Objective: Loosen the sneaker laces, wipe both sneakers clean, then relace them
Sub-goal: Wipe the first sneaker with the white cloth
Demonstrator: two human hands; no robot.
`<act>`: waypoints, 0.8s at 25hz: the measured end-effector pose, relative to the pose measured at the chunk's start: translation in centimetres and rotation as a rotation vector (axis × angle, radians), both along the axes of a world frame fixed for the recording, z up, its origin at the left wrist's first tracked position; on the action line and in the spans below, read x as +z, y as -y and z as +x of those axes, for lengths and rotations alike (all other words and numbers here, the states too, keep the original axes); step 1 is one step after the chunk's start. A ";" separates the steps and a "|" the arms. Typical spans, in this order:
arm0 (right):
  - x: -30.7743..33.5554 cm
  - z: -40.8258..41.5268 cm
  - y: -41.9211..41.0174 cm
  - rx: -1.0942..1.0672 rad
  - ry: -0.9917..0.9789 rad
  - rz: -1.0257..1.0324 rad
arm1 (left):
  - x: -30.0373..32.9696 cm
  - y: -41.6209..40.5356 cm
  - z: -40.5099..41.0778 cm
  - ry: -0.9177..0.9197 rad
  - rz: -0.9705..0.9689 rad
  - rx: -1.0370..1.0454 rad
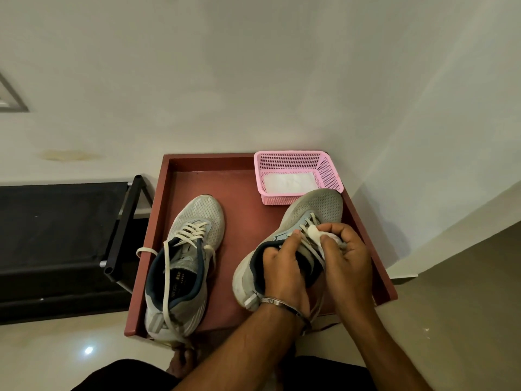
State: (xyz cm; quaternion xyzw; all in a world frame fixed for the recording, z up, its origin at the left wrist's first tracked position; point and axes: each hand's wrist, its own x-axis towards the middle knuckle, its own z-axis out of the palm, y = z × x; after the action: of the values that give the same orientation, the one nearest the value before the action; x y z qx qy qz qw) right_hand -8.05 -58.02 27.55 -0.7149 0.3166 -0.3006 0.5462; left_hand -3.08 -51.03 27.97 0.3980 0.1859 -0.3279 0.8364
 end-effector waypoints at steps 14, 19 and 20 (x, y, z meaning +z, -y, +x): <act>-1.5 2.1 2.1 -0.050 -0.056 0.109 | 2.1 3.5 -0.5 -0.485 -0.206 0.282; -1.6 2.3 1.9 -0.032 -0.052 0.091 | 2.5 3.0 -0.8 -0.471 -0.223 0.222; -1.6 2.3 1.8 -0.027 -0.055 0.082 | 2.6 2.8 -0.9 -0.458 -0.215 0.206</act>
State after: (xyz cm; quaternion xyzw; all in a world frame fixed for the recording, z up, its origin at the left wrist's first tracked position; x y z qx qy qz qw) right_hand -5.72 -59.85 25.96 -0.6955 0.3530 -0.2749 0.5622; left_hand -3.94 -53.79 30.59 0.2013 0.3736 -0.3404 0.8391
